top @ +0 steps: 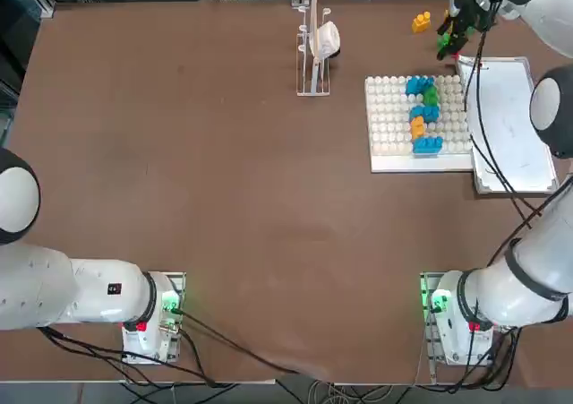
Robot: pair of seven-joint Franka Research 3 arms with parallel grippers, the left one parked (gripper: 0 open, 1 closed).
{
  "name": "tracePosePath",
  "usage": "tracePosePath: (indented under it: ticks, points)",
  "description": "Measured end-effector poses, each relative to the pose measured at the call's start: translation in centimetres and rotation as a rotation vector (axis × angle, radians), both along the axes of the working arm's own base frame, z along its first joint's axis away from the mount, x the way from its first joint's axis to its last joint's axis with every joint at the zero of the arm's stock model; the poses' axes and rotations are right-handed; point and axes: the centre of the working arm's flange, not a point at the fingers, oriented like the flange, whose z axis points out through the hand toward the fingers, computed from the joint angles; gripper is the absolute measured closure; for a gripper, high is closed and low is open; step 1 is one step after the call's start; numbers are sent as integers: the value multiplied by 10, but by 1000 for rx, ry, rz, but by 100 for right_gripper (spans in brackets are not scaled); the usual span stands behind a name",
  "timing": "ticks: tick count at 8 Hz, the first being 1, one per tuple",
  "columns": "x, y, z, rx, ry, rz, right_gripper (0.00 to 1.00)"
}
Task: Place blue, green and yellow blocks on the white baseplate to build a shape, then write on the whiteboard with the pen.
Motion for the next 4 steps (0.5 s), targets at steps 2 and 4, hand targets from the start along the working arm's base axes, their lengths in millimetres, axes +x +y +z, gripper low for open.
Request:
tracePosePath:
  ticks: [2, 4]
  points:
    - [8, -35, -20, -92, 18, 57, 0]
    - [19, -72, -37, -129, 9, 145, 0]
